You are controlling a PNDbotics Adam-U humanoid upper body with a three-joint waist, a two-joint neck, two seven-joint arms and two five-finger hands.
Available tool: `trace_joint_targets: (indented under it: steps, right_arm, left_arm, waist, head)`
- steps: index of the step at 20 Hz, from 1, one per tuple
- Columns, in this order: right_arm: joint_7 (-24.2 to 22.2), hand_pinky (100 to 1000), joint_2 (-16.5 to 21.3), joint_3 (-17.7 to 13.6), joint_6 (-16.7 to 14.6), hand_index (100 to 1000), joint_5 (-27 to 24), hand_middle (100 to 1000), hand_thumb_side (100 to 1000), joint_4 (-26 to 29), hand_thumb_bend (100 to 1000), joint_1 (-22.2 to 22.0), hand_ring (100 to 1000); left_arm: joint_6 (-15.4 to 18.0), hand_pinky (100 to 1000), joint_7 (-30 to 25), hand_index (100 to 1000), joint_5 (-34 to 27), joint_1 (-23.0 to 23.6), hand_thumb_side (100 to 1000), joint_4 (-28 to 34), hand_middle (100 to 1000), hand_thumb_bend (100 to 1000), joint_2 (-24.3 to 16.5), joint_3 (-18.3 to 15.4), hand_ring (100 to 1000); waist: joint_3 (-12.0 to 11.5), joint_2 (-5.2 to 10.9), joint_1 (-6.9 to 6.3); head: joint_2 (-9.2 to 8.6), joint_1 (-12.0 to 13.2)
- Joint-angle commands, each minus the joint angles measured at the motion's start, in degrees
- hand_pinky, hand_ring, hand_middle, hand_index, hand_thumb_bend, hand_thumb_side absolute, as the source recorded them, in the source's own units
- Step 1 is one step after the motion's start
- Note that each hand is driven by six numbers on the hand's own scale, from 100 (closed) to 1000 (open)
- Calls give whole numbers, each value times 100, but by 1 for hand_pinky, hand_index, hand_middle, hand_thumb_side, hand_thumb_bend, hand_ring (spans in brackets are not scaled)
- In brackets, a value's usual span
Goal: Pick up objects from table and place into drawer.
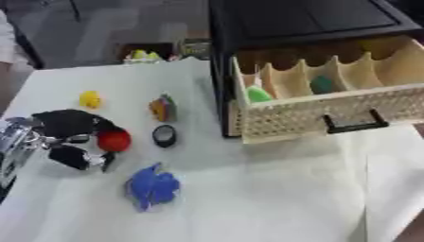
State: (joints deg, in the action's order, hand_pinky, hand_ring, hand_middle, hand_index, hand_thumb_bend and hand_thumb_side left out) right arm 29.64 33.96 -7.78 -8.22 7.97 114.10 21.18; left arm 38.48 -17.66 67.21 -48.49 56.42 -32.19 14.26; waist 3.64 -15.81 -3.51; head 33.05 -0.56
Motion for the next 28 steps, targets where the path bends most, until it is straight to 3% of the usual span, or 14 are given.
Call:
trace_joint_targets:
  steps: [1, 5, 15, 22, 28]
  right_arm:
    - [-7, 214, 88, -76, -8, 738, -34, 462, 669, 49, 254, 51, 550]
    - [-3, 213, 76, -86, -8, 736, -46, 461, 668, 49, 250, 46, 550]
    - [34, 218, 44, -124, -5, 733, -70, 461, 659, 49, 227, 34, 550]
    - [38, 217, 27, -133, -1, 732, -84, 460, 657, 49, 220, 26, 549]
    - [37, 217, 9, -146, 11, 731, -93, 459, 654, 49, 213, 1, 548]
  left_arm:
    - [-41, 642, 128, 986, 94, -92, 1000, -3, 743, 162, -105, -50, 785]
    - [-64, 558, 258, 968, 109, -94, 900, -38, 703, 121, -101, -66, 736]
    - [-107, 388, 422, 902, 61, -92, 497, -113, 604, 112, -93, -94, 618]
    - [-130, 321, 553, 871, 33, -91, 364, -151, 561, 116, -86, -111, 568]
    - [-183, 210, 764, 761, -121, -91, 294, -143, 493, 100, -89, -125, 494]
  waist:
    - [10, 79, 27]
    - [18, 80, 34]
    - [40, 93, 46]
    - [41, 96, 47]
    - [38, 113, 44]
  head:
    - [-79, 24]
    - [-91, 25]
    - [-126, 28]
    - [-121, 27]
    - [-118, 23]
